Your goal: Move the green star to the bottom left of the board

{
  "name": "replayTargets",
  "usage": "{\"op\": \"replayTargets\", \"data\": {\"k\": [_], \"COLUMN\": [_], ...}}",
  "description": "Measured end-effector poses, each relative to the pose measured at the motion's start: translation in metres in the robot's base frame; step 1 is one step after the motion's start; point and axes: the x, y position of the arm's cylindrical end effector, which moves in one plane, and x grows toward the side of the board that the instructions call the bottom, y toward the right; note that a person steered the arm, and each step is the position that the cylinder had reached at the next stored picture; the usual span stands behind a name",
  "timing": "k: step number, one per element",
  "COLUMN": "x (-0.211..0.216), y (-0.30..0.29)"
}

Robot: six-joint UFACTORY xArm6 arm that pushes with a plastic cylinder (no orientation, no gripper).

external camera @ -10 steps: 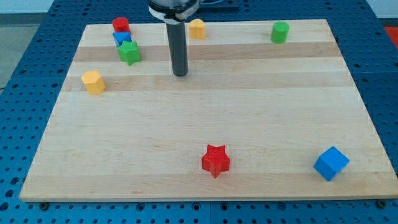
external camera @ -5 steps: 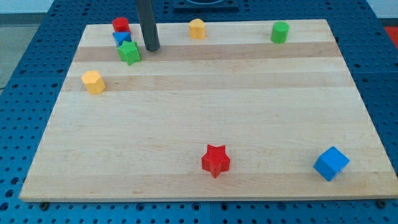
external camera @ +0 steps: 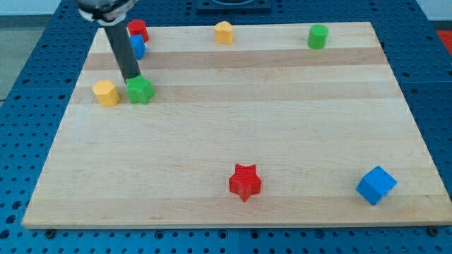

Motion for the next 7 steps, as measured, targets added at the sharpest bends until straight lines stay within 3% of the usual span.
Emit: {"op": "replayTargets", "data": {"k": [1, 3, 7], "x": [0.029, 0.013, 0.081], "y": [0.014, 0.085, 0.013]}}
